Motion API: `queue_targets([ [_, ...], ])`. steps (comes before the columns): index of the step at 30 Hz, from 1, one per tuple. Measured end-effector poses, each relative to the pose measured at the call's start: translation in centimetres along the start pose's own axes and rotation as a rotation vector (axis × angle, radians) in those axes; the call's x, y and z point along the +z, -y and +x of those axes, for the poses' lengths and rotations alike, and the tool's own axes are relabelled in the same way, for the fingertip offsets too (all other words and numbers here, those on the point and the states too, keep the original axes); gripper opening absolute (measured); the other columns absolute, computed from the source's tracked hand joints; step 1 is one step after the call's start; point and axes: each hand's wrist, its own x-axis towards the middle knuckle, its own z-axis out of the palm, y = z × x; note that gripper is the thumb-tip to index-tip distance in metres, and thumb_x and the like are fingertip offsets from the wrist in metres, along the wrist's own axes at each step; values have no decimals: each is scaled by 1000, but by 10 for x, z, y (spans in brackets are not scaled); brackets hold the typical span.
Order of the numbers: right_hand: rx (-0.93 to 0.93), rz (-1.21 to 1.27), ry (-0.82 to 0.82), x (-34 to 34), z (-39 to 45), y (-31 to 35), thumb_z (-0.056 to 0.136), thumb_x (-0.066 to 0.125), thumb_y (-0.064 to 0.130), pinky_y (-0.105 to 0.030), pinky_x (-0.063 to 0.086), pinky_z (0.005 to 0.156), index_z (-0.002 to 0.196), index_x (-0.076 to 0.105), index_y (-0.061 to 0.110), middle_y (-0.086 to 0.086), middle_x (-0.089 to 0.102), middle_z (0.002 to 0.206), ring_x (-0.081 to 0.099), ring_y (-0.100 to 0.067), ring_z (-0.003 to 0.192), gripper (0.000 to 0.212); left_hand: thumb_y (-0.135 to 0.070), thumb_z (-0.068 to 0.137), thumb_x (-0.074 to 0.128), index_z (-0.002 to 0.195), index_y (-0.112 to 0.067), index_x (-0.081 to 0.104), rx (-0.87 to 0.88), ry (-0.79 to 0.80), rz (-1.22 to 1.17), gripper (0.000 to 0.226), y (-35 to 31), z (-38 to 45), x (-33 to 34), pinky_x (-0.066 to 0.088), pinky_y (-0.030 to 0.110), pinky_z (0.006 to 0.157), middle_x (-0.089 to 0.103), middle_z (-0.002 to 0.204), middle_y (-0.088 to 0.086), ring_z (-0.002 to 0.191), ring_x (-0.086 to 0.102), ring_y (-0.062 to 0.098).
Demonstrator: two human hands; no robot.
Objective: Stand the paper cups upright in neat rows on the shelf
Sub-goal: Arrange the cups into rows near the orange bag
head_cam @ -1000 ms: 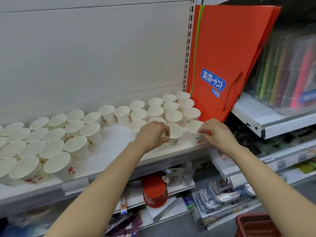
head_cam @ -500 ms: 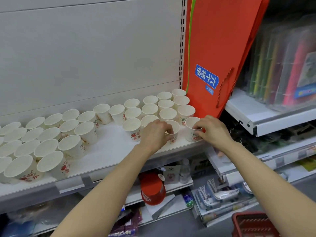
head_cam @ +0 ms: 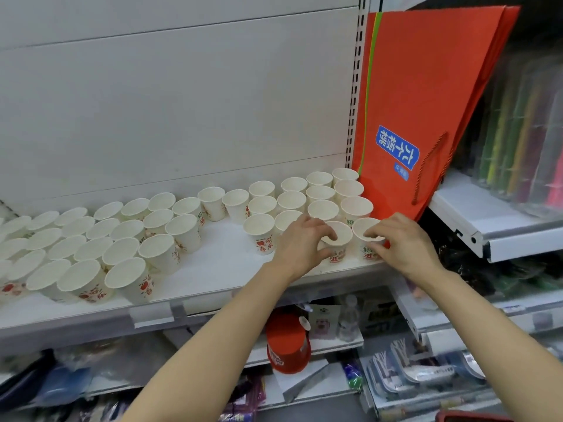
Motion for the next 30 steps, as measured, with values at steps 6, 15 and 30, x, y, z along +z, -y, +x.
queue_targets([
  [6, -108, 41, -154, 7, 20, 33, 73, 79, 16, -40, 47, 69, 82, 73, 14, 2, 68, 80, 57, -26, 79, 11, -36, 86, 70, 101, -28, 71, -97, -146, 30, 17, 48, -35, -35, 47, 31, 81, 67, 109, -11, 104, 52, 14],
  [15, -253, 114, -138, 73, 121, 125, 76, 76, 15, -31, 39, 67, 78, 72, 16, 3, 66, 73, 54, -24, 75, 5, -29, 87, 62, 88, -34, 73, -564, -255, 153, 12, 181, -64, -110, 39, 29, 61, 66, 85, -12, 89, 58, 15],
  [30, -200, -252, 470, 167, 236, 173, 76, 67, 22, -27, 27, 69, 80, 68, 25, 2, 60, 86, 48, -21, 93, 4, -19, 81, 62, 90, -21, 73, -304, 252, 380, 15, 266, 28, -105, 35, 26, 62, 70, 92, 4, 92, 62, 25],
])
